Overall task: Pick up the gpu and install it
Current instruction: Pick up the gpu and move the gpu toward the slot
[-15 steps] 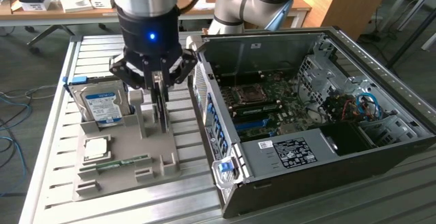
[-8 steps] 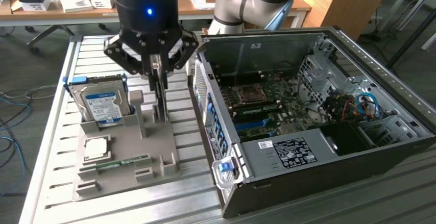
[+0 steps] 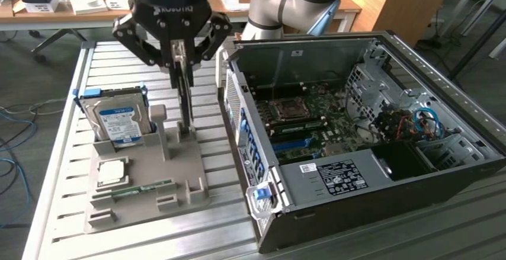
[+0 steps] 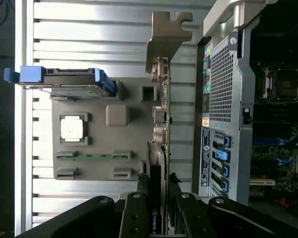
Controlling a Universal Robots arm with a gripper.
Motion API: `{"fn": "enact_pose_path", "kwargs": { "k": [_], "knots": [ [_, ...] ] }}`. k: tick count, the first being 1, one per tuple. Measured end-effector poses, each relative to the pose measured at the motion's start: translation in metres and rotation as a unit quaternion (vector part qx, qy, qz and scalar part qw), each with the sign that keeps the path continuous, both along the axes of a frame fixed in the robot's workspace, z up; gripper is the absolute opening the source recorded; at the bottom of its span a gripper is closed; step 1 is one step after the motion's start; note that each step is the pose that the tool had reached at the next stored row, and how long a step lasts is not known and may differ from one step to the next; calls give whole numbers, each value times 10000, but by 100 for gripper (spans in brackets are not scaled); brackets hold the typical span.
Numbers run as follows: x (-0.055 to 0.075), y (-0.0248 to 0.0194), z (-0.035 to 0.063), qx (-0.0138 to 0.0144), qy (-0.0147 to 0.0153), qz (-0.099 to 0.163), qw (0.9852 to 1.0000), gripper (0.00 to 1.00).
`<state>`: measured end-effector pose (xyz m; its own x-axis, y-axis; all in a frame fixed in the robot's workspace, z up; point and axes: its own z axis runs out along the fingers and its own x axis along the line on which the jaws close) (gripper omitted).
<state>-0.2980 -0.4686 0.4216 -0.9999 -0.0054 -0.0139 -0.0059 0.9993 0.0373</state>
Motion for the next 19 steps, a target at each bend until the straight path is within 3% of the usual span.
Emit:
{"fn": "enact_pose_path", "kwargs": {
  "k": [11, 19],
  "knots": [
    [0, 0, 367, 11, -2, 0, 10000, 26],
    [0, 0, 411, 13, -1, 0, 10000, 26]
  ]
}}
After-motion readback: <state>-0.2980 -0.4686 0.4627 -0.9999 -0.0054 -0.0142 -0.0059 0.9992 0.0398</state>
